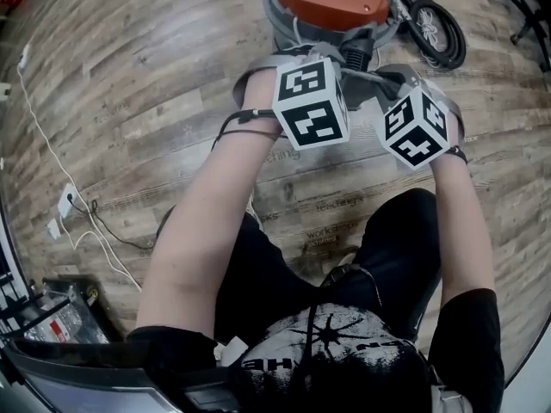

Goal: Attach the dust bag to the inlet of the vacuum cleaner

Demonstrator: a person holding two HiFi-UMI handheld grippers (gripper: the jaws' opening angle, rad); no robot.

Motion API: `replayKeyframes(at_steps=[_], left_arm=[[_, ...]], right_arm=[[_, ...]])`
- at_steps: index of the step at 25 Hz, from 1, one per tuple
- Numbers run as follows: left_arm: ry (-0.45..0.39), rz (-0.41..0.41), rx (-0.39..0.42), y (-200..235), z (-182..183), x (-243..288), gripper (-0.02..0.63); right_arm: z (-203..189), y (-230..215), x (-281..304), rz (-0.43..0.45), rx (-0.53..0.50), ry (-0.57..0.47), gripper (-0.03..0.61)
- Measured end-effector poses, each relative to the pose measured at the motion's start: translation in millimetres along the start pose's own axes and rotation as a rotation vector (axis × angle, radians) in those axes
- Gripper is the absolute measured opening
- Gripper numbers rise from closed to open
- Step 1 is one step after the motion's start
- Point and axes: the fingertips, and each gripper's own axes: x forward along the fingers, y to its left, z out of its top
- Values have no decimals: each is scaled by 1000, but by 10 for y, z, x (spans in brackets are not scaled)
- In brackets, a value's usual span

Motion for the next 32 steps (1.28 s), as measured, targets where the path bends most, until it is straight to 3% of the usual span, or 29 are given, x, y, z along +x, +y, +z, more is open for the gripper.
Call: replayKeyframes(at_steps=[9,16,21,26,32], left_arm=[[108,-15,26,45,-332,215,37],[-11,14,58,134,50,79,38],[-39,43,80,163,234,92,43],[-2,11,-6,200,-53,104,35],[93,-2,-22,203,-322,273,31]], right_arm=[[305,2,-100,-21,-137,27,40],[-32,-80,19,-4,31,22,37],[-155,-98,108,-5,52,31,41],[100,-178,7,-47,-28,8,44],[351,-141,-16,-71,-145,17,46]])
